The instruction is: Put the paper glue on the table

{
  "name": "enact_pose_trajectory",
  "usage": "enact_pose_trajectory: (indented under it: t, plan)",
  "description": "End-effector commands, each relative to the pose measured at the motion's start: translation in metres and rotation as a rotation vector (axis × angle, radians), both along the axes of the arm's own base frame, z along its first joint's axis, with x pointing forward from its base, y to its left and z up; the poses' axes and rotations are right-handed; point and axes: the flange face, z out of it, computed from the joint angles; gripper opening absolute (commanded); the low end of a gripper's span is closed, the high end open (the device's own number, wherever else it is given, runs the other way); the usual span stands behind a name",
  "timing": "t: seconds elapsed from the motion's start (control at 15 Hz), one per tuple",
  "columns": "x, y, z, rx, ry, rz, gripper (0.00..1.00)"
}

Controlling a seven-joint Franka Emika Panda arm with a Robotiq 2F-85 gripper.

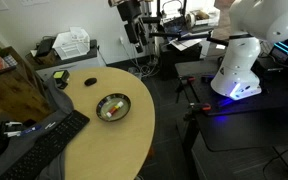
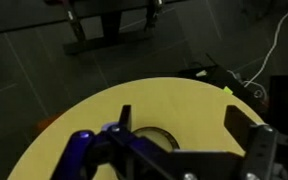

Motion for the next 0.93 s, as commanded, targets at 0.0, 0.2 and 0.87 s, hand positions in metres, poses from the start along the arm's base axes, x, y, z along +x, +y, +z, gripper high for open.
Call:
enact_pose_trajectory:
  t: [0.0, 0.2, 0.87]
  plan:
    - [0.0, 0.0, 0.0, 0.0, 0.001, 0.0, 1.0]
    - [0.002, -0.001, 0.001, -0.017, -0.028, 0.004, 1.0]
    - [0.096, 0.026, -0.09, -0.151, -0.365, 0.503, 1.0]
